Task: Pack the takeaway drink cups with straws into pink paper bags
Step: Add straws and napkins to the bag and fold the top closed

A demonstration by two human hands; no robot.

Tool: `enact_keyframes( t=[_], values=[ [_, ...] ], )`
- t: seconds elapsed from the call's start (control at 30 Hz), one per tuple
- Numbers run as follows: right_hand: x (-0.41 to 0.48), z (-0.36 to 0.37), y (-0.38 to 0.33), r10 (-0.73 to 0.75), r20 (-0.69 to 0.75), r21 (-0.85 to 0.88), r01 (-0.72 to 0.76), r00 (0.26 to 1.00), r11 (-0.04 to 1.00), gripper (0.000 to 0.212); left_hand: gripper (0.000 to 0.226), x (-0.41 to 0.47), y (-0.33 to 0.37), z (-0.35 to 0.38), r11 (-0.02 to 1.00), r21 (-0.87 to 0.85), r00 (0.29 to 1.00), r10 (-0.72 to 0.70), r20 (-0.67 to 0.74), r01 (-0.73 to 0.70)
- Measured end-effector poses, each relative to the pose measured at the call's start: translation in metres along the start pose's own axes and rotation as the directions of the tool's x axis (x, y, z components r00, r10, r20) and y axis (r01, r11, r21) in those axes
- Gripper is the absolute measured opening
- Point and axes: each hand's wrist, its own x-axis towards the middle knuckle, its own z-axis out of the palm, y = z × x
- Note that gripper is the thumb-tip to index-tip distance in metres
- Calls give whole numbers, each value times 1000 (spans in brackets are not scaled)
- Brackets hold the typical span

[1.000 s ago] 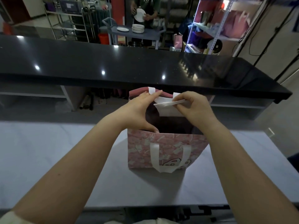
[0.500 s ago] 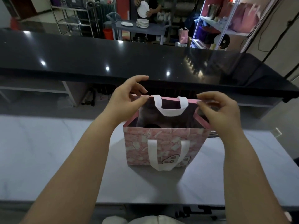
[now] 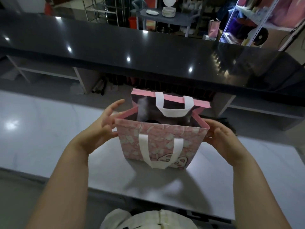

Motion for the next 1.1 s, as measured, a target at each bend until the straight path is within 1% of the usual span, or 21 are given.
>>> enact_keyframes(
  t=[0.07, 0.1, 0.13, 0.17, 0.23, 0.27, 0.33, 0.4, 0.47, 0.53, 0.63, 0.7, 0.8, 0.93, 1.03, 1.07, 1.1],
  values=[
    [0, -1, 3, -3, 87, -4, 4, 996, 1000, 58, 92, -5, -6, 1, 1000, 19, 997, 17, 70, -19],
    [1, 2, 4, -21, 113, -7, 22, 993, 1000, 57, 91, -7, -10, 4, 999, 39, 997, 26, 66, -29],
    [2, 7, 4, -43, 106, 1, 43, 993, 999, 54, 86, -7, -14, 8, 999, 32, 999, 34, 3, -34],
    [3, 13, 5, -70, 62, 19, 69, 996, 997, 49, 78, -6, -17, 14, 999, 3, 994, 50, -97, -50],
    [6, 27, 4, -117, -89, 82, 125, 989, 989, 37, 62, -2, -22, 27, 992, -27, 953, 112, -280, -124],
    [7, 32, 3, -135, -162, 114, 155, 977, 981, 31, 53, 0, -22, 33, 987, -20, 931, 146, -336, -161],
    [10, 41, 2, -168, -251, 144, 209, 953, 967, 20, 40, 4, -20, 42, 979, 12, 900, 192, -392, -203],
    [11, 47, 3, -181, -290, 143, 230, 940, 963, 11, 33, 7, -18, 48, 975, 56, 896, 220, -386, -215],
    [11, 51, 5, -183, -335, 165, 249, 924, 954, 17, 26, 9, -17, 54, 974, 96, 900, 226, -373, -205],
    [9, 55, 7, -197, -375, 172, 276, 906, 946, 21, 21, 10, -16, 60, 979, 92, 889, 205, -410, -183],
    [7, 60, 8, -239, -419, 148, 326, 876, 934, 14, 19, 11, -16, 63, 979, 71, 878, 202, -433, -190],
    [7, 62, 9, -257, -424, 123, 336, 869, 934, 13, 17, 11, -16, 63, 972, 75, 861, 232, -452, -223],
    [8, 63, 10, -233, -398, 124, 304, 887, 945, 10, 13, 12, -16, 62, 963, 82, 825, 263, -500, -257],
    [7, 56, 12, -226, -345, 119, 281, 911, 952, 18, 10, 10, -20, 59, 946, 110, 802, 317, -506, -304],
    [8, 50, 16, -244, -359, 118, 303, 901, 945, 7, 10, 12, -23, 58, 932, 186, 765, 363, -533, -312],
    [9, 48, 17, -248, -361, 115, 307, 899, 945, 3, 9, 13, -23, 56, 931, 198, 771, 364, -523, -306],
    [10, 45, 18, -252, -358, 108, 308, 899, 945, 2, 9, 14, -23, 54, 934, 188, 789, 356, -500, -302]
  ],
)
